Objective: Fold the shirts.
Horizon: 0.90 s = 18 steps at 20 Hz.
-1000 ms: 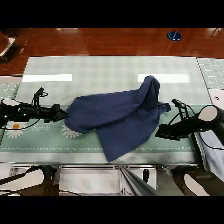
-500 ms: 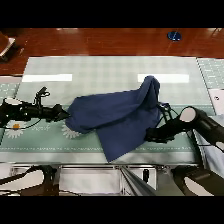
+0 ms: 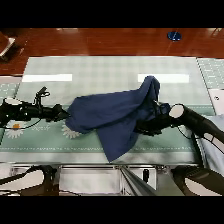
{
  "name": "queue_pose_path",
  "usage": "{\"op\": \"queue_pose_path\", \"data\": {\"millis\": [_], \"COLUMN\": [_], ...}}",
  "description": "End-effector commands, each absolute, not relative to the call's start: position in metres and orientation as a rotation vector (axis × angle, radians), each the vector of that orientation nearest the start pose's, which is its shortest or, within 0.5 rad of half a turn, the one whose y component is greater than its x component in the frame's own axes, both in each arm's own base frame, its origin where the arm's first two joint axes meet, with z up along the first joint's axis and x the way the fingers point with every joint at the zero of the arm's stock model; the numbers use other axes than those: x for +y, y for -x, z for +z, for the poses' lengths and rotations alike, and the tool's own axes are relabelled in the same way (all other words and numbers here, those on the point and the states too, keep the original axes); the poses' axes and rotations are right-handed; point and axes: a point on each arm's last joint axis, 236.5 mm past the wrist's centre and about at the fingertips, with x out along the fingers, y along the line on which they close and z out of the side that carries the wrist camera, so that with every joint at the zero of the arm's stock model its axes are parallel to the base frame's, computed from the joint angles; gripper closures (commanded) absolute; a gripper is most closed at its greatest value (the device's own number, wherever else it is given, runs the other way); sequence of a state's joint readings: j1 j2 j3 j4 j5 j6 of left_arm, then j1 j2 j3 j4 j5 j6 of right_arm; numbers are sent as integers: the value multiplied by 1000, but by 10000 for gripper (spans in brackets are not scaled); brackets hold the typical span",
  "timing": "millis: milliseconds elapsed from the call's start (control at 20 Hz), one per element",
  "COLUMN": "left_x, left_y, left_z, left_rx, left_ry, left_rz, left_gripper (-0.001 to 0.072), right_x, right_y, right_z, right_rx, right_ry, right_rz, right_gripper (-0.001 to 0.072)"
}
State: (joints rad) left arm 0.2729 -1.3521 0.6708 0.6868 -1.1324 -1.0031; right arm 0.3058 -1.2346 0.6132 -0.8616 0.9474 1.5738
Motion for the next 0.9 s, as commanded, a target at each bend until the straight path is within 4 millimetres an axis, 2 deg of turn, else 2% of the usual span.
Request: {"op": "queue_pose_path", "data": {"millis": [0, 100, 150, 200, 250, 300, 350, 400, 450, 500, 550, 600, 650, 750, 800, 850], "left_x": [-88, -88, -89, -91, -95, -100, -101, -99, -95, -89, -79, -66, -52, -34, -28, -25], "left_y": [-299, -299, -300, -303, -311, -327, -348, -370, -393, -407, -413, -412, -406, -379, -361, -339], "left_z": [-85, -85, -85, -80, -67, -43, -8, 34, 92, 154, 220, 274, 321, 395, 424, 453], "left_rx": [1380, 1380, 1377, 1362, 1331, 1256, 1145, 1012, 829, 639, 445, 293, 163, -25, -98, -168], "left_ry": [740, 740, 745, 769, 805, 833, 855, 886, 905, 910, 909, 895, 853, 728, 674, 612], "left_rz": [-445, -446, -446, -452, -476, -523, -571, -601, -651, -702, -735, -733, -703, -641, -616, -593], "left_gripper": [691, 691, 692, 691, 692, 692, 692, 692, 692, 692, 692, 692, 692, 692, 692, 692], "right_x": [222, 231, 234, 237, 239, 238, 233, 225, 214, 202, 187, 174, 160, 139, 130, 120], "right_y": [-248, -258, -263, -269, -279, -294, -314, -340, -365, -385, -400, -405, -402, -375, -355, -336], "right_z": [-96, -92, -87, -78, -63, -42, -14, 26, 73, 123, 179, 232, 286, 368, 400, 423], "right_rx": [1578, 1558, 1538, 1513, 1487, 1447, 1384, 1295, 1187, 1076, 953, 837, 724, 547, 472, 410], "right_ry": [-621, -641, -619, -595, -572, -539, -493, -450, -407, -365, -321, -275, -227, -144, -104, -76], "right_rz": [384, 421, 456, 497, 535, 570, 598, 614, 618, 617, 603, 591, 576, 545, 522, 493], "right_gripper": [409, 574, 691, 686, 686, 687, 687, 687, 687, 687, 687, 687, 687, 687, 687, 687]}}
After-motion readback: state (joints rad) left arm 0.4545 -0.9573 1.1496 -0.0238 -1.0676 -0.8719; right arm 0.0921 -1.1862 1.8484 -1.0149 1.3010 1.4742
